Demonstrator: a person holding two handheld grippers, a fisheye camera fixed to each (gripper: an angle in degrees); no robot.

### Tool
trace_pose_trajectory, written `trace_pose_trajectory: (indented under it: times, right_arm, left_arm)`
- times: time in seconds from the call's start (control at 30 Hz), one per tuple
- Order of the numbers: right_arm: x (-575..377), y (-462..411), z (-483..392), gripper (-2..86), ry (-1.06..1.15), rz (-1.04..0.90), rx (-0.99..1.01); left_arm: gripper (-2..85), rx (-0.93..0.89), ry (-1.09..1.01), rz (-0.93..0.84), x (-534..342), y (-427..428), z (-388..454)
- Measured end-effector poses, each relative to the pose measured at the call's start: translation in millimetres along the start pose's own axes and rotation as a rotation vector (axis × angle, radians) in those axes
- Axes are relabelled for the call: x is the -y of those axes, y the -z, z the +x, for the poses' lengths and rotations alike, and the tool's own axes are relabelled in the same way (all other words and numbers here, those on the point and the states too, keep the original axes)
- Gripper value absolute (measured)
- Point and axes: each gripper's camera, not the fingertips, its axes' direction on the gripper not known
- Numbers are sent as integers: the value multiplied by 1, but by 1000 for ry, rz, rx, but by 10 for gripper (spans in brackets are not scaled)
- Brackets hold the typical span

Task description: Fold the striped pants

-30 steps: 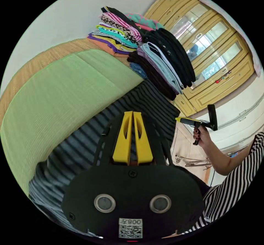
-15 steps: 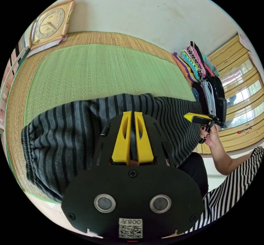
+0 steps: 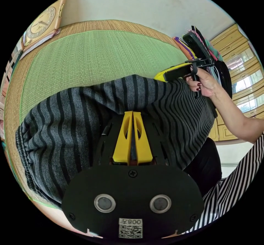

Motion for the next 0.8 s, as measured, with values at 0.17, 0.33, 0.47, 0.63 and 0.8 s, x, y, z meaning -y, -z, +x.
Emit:
trace_pose_trajectory:
  times: [0.17, 0.33, 0.47, 0.63, 0.8]
  right_arm:
    - [-23, -1, -48, 35, 114, 141, 9]
    - [-33, -26, -74, 29, 93, 232, -58]
    - [-23, -35, -77, 30, 65, 239, -52]
    - [-2, -43, -88, 32, 85, 207, -97]
    - [11, -41, -93, 41, 67, 239, -91]
  left_arm:
    - [10, -99, 17, 112, -20, 52, -6]
    - [47, -164, -48, 186, -20, 102, 1]
    - [82, -124, -138, 75, -1, 101, 9]
    - [85, -42, -232, -71, 24, 95, 21]
    - [42, -50, -243, -99, 21, 115, 13]
